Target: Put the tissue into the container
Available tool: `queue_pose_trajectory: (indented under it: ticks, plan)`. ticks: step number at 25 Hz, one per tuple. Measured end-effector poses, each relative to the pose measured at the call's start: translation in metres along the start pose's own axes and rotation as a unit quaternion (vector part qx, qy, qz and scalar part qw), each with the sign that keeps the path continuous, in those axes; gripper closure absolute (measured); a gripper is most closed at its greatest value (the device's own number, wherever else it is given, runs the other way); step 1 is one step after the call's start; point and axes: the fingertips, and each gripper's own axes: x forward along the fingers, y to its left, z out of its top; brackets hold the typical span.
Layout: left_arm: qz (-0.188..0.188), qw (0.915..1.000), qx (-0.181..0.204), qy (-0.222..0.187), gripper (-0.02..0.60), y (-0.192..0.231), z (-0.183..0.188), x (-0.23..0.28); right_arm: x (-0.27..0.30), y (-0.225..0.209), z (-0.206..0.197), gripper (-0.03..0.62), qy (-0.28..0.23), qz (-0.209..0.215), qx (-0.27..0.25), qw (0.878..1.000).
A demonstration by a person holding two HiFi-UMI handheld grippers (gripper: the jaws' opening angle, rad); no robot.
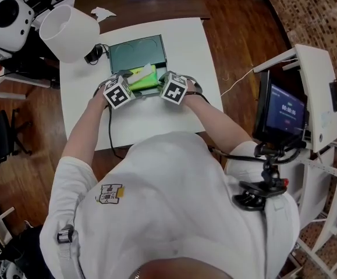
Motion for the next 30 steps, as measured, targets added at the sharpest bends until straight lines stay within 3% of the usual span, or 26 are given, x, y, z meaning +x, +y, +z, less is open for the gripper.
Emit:
queue_pose_trajectory:
  ticks: [6,9,12,16,21,23,24,26,30]
  plan:
    - [0.026,0.9957,-0.055,-0.07,0.178,0.011,0.001,-0.027,-0.007,0.001,-0.006,0.526,-0.005,-0.007,0.009,1.0]
    - [0.041,0.98,-0.126,-0.148,0.179,0.022,0.002,-0.051,-0.014,0.003,-0.008,0.522,-0.015,-0.008,0.019,1.0]
    - [0.053,0.9544,-0.195,-0.22,0.179,0.027,0.002,-0.072,-0.019,0.003,-0.008,0.513,-0.025,-0.01,0.029,0.999]
    - [0.087,0.9178,-0.256,-0.291,0.179,0.026,-0.003,-0.093,-0.033,0.002,-0.007,0.499,-0.06,-0.018,0.047,0.997]
    - [0.153,0.8533,-0.343,-0.361,0.207,0.013,-0.024,-0.119,-0.065,0.021,0.007,0.502,-0.198,-0.021,0.079,0.977]
    - [0.175,0.8366,-0.371,-0.364,0.257,-0.008,-0.037,-0.119,-0.076,0.043,0.007,0.509,-0.241,-0.02,0.073,0.968]
    - [0.181,0.8344,-0.379,-0.357,0.297,-0.021,-0.043,-0.115,-0.079,0.056,0.006,0.516,-0.256,-0.015,0.073,0.964]
    - [0.181,0.8376,-0.392,-0.334,0.355,-0.046,-0.056,-0.1,-0.075,0.082,0.0,0.528,-0.272,0.001,0.077,0.959]
    - [0.157,0.8585,-0.399,-0.281,0.488,-0.091,-0.077,-0.061,-0.045,0.119,-0.022,0.564,-0.248,0.029,0.097,0.964]
